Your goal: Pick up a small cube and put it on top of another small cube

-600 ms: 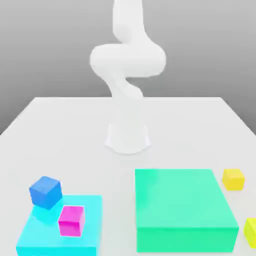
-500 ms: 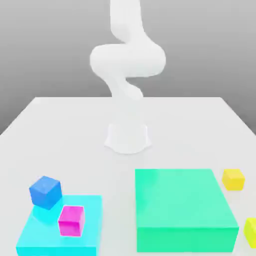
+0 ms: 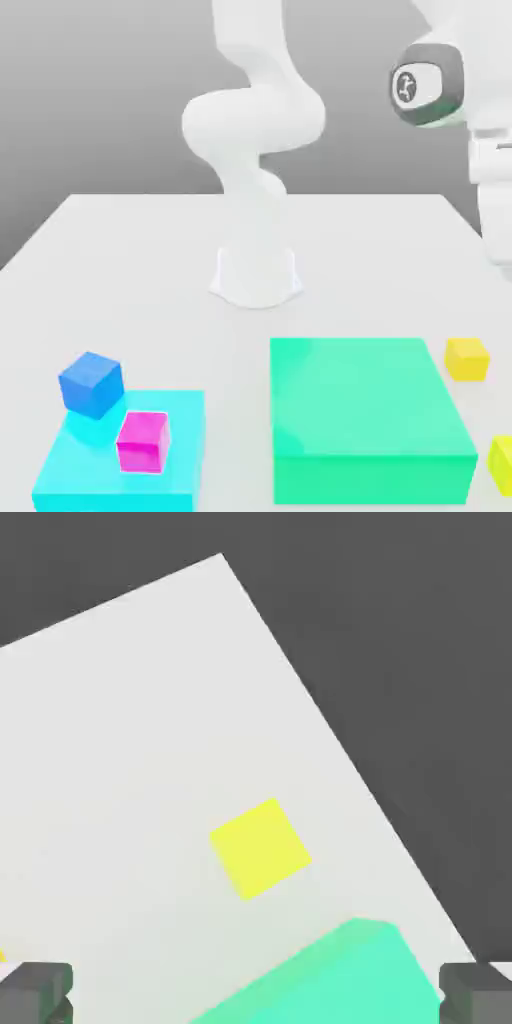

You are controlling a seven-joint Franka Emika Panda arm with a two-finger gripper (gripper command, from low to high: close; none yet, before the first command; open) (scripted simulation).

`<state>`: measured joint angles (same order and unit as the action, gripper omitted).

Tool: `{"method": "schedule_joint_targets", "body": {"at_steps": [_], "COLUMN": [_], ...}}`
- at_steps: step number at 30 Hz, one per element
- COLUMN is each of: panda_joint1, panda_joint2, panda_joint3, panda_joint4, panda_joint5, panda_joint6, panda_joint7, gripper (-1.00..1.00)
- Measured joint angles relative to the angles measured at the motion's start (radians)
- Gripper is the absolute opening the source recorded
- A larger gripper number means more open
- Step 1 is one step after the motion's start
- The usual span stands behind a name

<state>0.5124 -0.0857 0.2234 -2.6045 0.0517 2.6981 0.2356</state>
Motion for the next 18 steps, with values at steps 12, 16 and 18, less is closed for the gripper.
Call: {"method": "schedule_joint_targets", "body": {"at_steps": [12,16,18], "panda_joint1": [0.238,0.238,0.246], "panda_joint2": [0.424,0.424,0.438], "panda_joint3": [-0.098,-0.098,-0.108], "panda_joint4": [-0.041,-0.041,-0.038], "panda_joint5": [-0.304,-0.305,-0.313], "panda_joint6": [0.278,0.277,0.288], "panda_joint7": [0.073,0.075,0.081], "gripper": [-1.0,-1.0,-1.0]}}
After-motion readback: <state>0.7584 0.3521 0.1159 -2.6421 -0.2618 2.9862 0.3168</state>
